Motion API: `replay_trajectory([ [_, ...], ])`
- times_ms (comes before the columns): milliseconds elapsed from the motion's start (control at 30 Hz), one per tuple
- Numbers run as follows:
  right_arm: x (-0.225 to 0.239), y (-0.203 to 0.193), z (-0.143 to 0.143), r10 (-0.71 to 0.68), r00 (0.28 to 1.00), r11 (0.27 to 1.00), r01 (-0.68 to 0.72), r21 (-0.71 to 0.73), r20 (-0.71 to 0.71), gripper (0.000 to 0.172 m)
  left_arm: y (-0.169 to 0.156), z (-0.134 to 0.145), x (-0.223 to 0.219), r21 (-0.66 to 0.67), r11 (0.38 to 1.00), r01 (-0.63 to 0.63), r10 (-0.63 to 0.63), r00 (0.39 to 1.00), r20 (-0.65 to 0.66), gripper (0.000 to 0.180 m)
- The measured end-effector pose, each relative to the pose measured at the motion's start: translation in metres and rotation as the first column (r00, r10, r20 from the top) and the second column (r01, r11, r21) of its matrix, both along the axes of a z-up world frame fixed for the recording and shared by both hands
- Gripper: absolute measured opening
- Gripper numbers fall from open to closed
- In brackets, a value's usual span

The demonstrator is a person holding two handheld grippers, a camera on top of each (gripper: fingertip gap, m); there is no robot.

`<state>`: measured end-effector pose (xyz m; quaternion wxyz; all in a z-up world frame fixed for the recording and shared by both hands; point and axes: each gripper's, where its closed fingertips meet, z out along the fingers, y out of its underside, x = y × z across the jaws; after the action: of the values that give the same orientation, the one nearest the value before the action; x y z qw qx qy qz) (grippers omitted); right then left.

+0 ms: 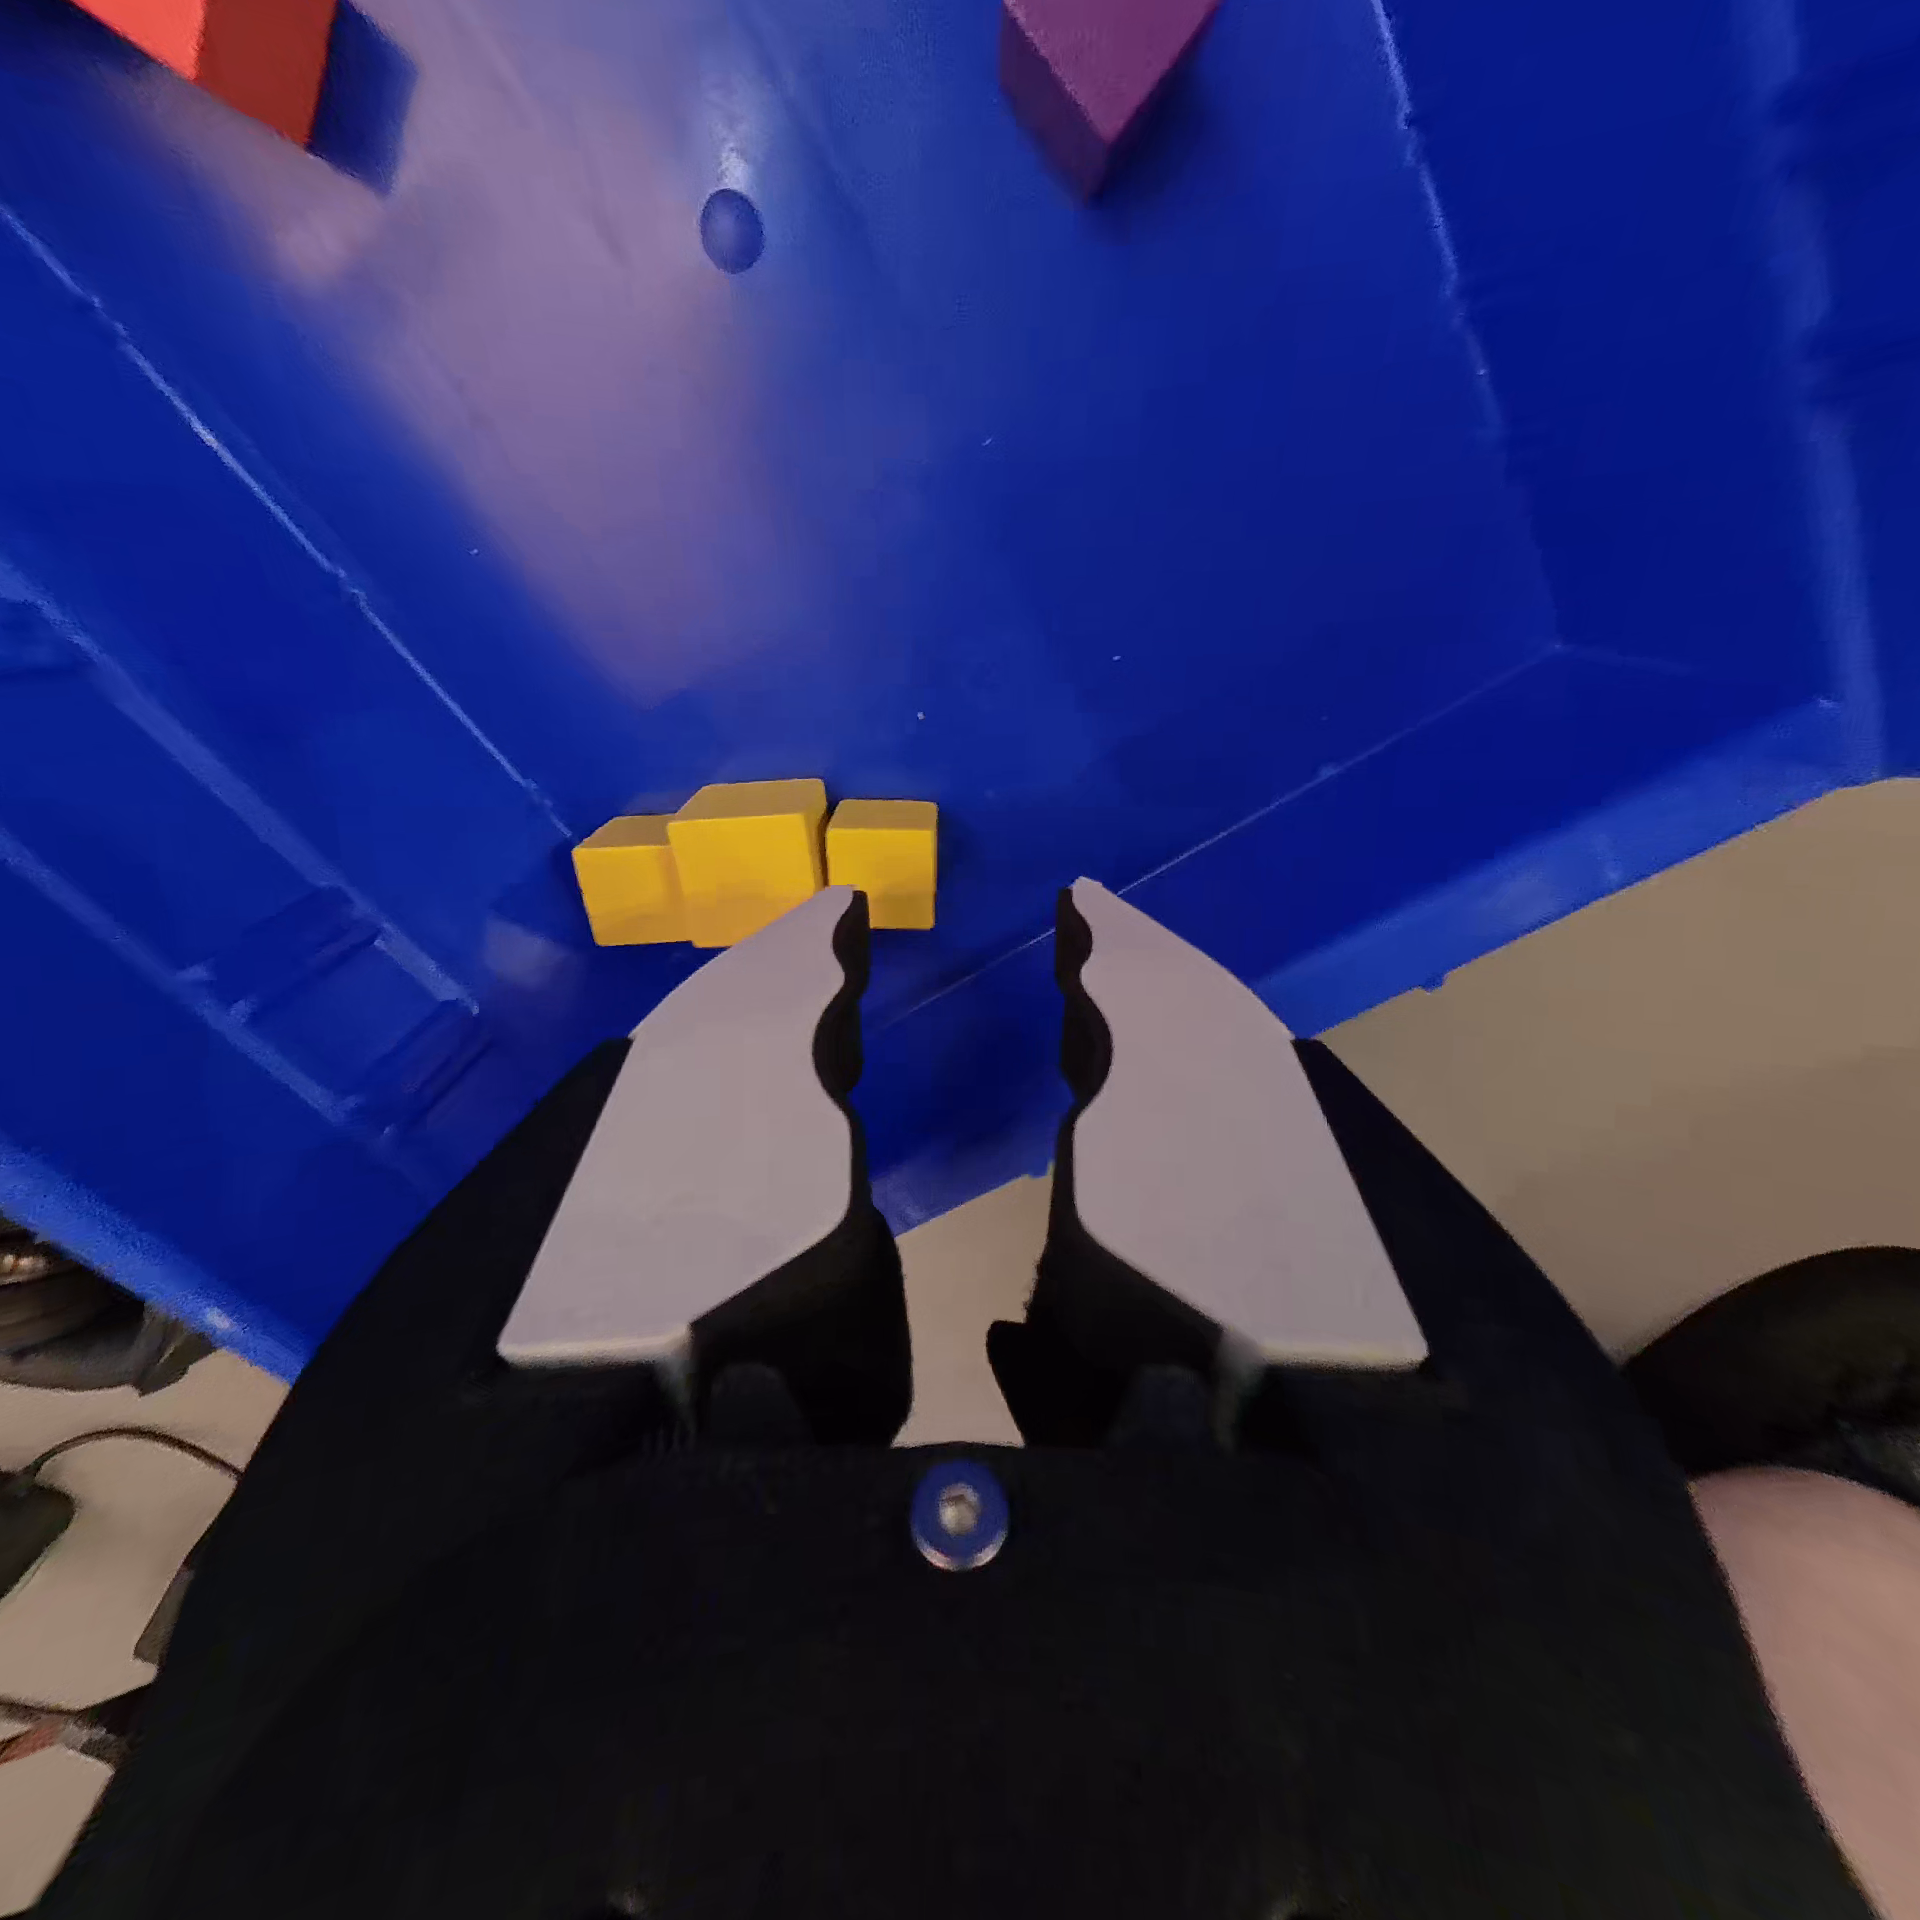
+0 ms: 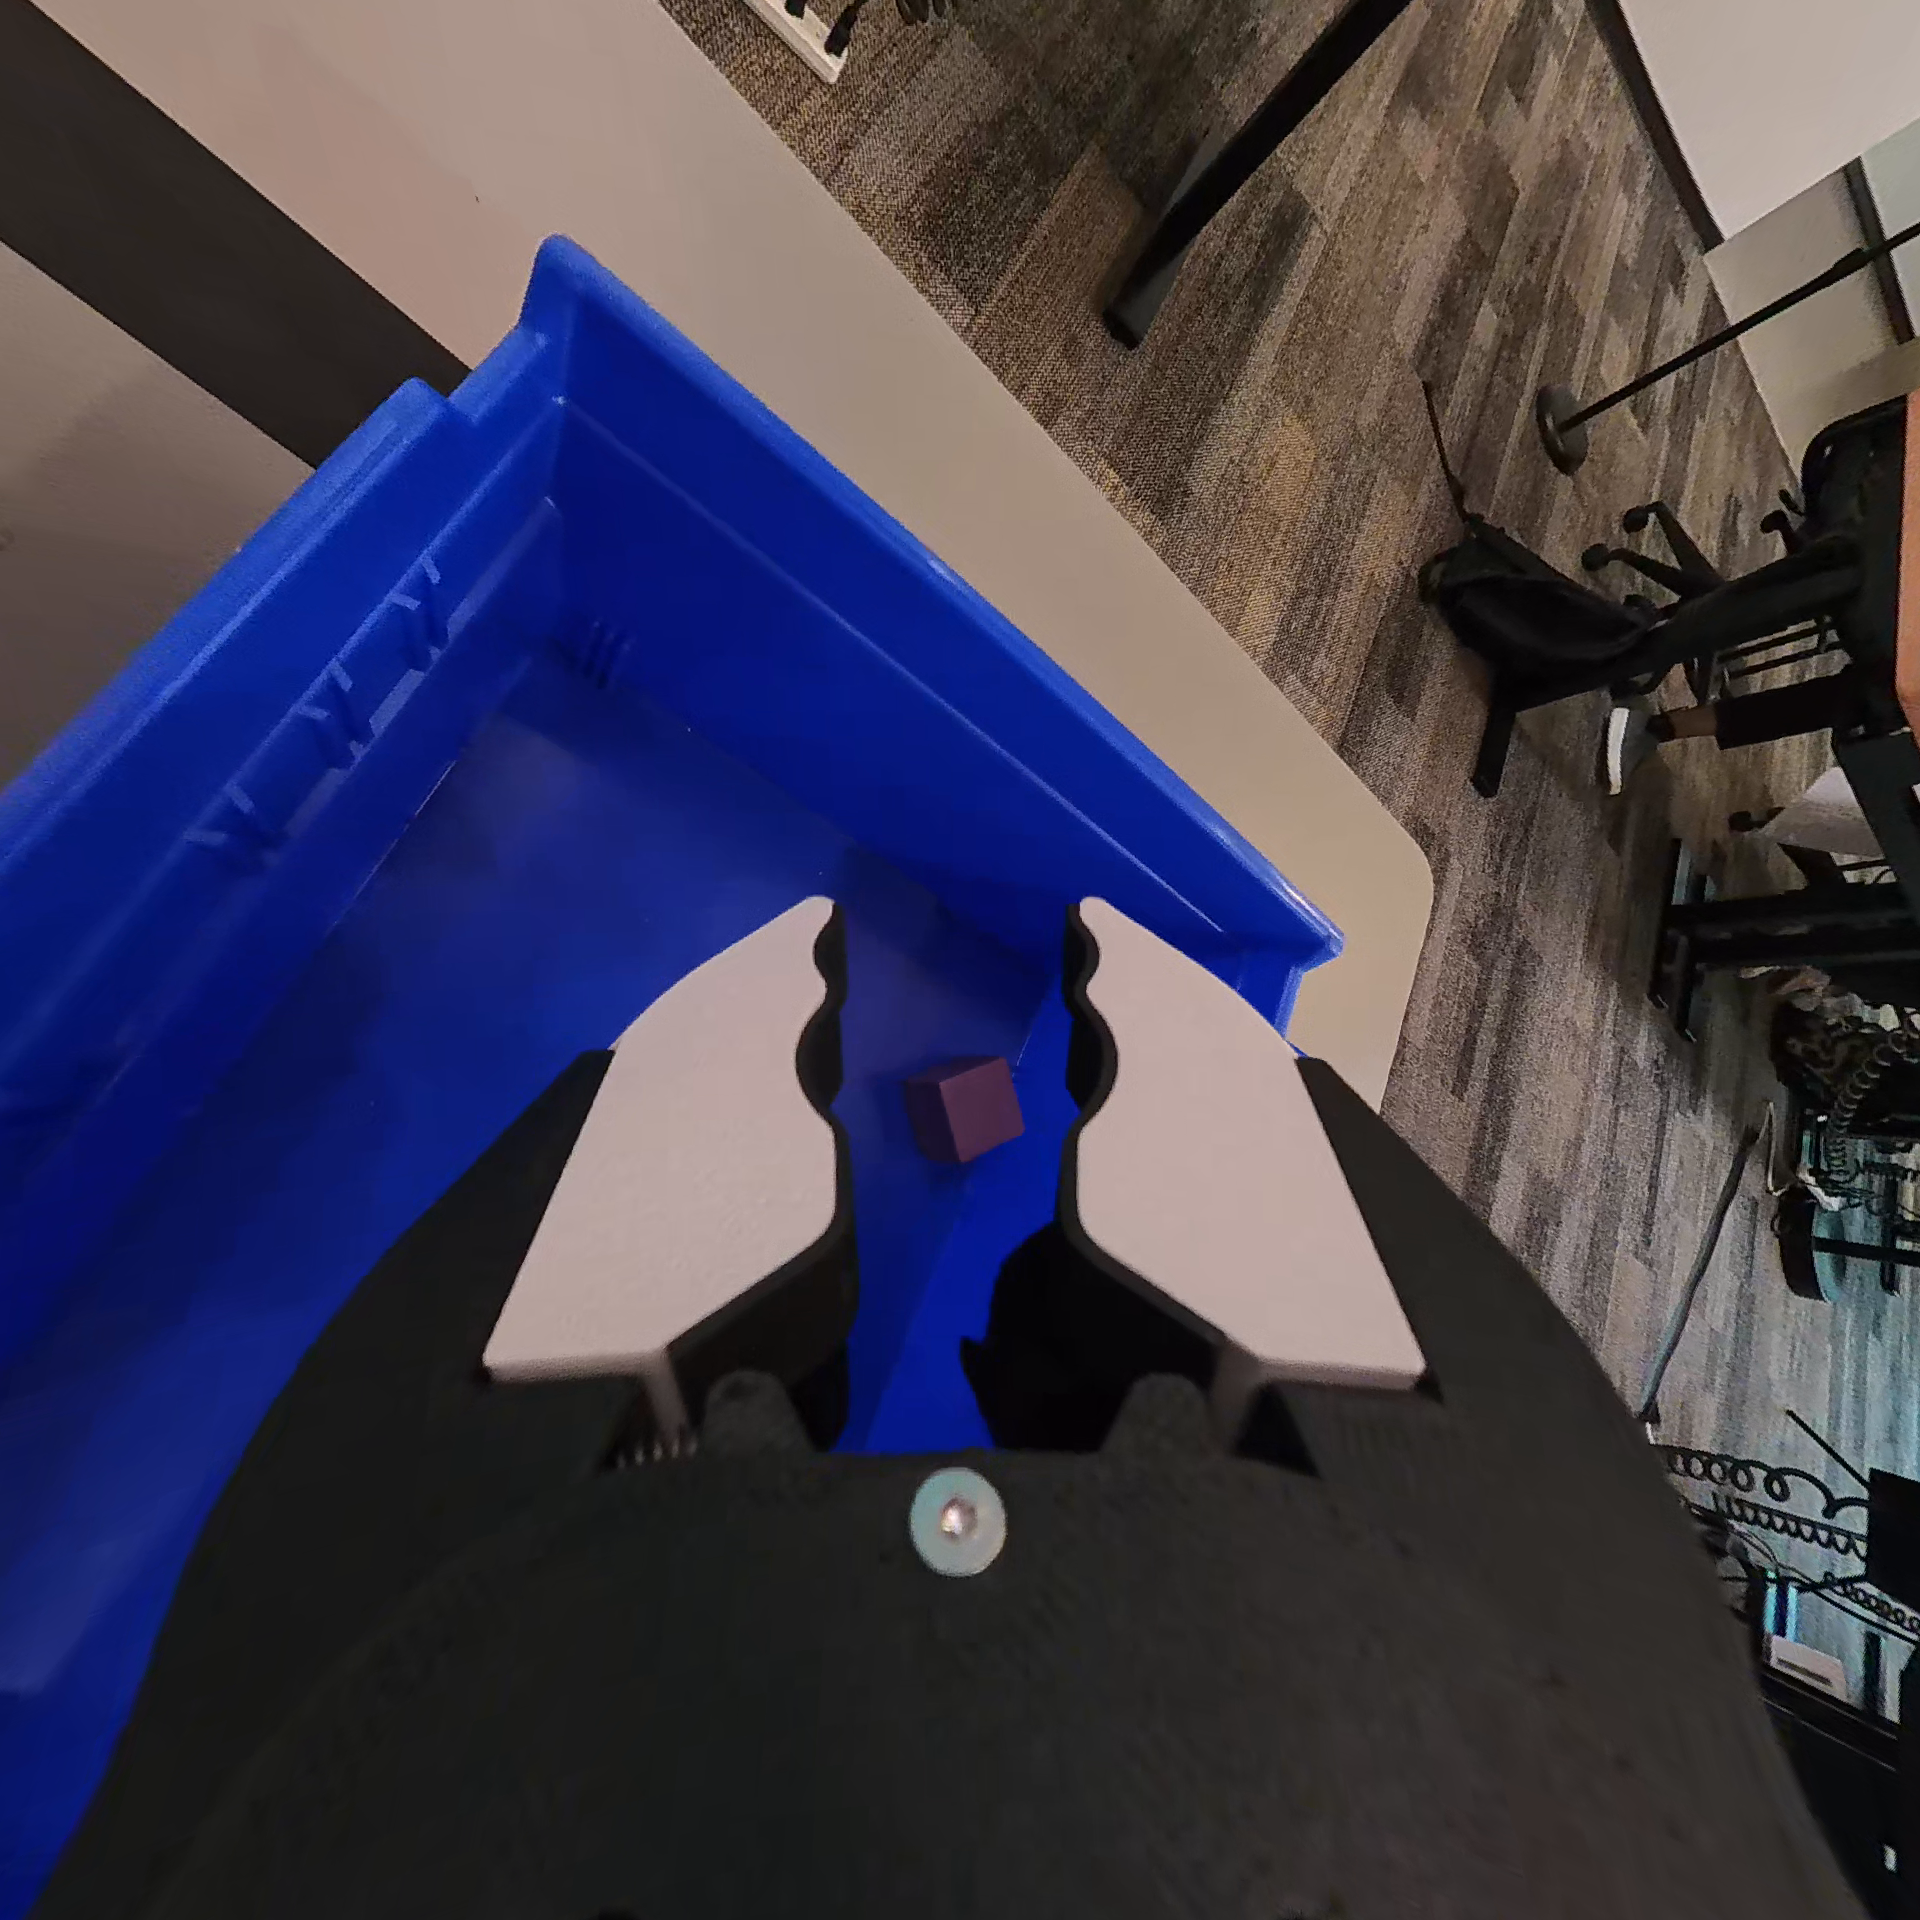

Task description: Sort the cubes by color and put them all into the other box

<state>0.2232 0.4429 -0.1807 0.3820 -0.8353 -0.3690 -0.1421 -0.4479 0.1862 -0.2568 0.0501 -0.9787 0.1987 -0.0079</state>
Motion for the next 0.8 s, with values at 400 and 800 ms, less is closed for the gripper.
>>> replay_trajectory([
  [400,-0.006,-0.001,-0.001,0.016,1.000,1.000,-0.016,-0.002,0.007,0.039,0.006,-0.009,-0.008,-0.009,1.000,-0.015,0.015,0.999,-0.042,0.034],
  [800,-0.009,-0.001,0.002,0.030,1.000,1.000,-0.030,0.005,0.003,0.038,0.009,-0.011,-0.021,-0.004,1.000,-0.024,0.023,0.991,-0.135,0.028],
])
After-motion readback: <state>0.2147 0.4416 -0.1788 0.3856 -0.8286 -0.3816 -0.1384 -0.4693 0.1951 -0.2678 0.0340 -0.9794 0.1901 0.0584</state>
